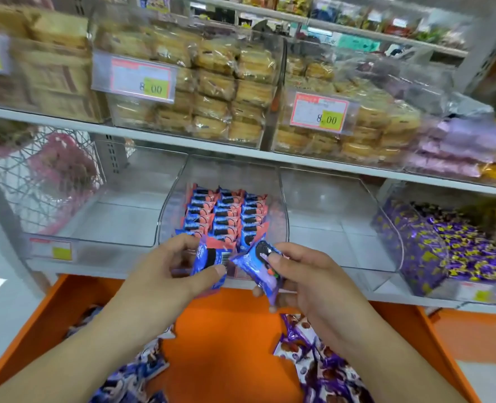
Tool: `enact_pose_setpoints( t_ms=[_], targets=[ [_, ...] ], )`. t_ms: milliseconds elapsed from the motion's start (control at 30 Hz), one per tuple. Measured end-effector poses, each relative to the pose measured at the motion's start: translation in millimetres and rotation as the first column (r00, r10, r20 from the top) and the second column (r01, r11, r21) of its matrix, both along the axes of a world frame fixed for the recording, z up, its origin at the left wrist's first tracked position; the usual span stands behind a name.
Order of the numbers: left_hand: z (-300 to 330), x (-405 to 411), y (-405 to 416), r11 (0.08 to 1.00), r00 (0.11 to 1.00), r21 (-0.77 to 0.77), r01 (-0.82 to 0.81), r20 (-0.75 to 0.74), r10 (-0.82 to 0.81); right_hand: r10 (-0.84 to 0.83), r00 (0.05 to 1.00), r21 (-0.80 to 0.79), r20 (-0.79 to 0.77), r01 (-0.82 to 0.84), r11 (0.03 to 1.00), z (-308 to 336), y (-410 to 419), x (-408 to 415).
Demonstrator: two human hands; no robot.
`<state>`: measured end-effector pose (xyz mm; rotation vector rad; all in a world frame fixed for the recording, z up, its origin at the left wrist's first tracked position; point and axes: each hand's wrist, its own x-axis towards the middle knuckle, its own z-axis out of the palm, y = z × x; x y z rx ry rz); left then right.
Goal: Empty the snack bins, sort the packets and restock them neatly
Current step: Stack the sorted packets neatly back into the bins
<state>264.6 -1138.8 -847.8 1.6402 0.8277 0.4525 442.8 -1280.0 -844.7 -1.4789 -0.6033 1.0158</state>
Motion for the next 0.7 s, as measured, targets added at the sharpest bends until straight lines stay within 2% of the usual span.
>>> enact_pose_setpoints(
  t_ms=[100,333,467,633,700],
  targets=[
    [-2,5,-1,0.991,0.997,-0.128,0.038,0.073,-0.029,0.001,1.000,-0.022,0.010,-0.001,1.000,-1,3,1],
    [-6,8,6,0.997,0.996,-0.033,0.073,0.053,-0.072,-0.048,0.999,-0.031,0.009,0.048,0.998,0,2,9],
    [-2,2,9,0.983,0.982,-0.091,0.158,0.122,-0.147,-0.050,0.999,-0.005,-0.011,0.050,0.999,-2,-1,10],
    [-5,-1,10,0.998,0.970,-0.050,0.042,0.239,-0.029,-0.027,1.000,-0.007,0.013,0.027,1.000,-4,-2,8],
    [-7,-2,12,0.996,0.962,-0.083,0.030,0.273,-0.006,-0.025,0.999,-0.032,0.028,0.025,0.999,-6,-2,7]
  ],
)
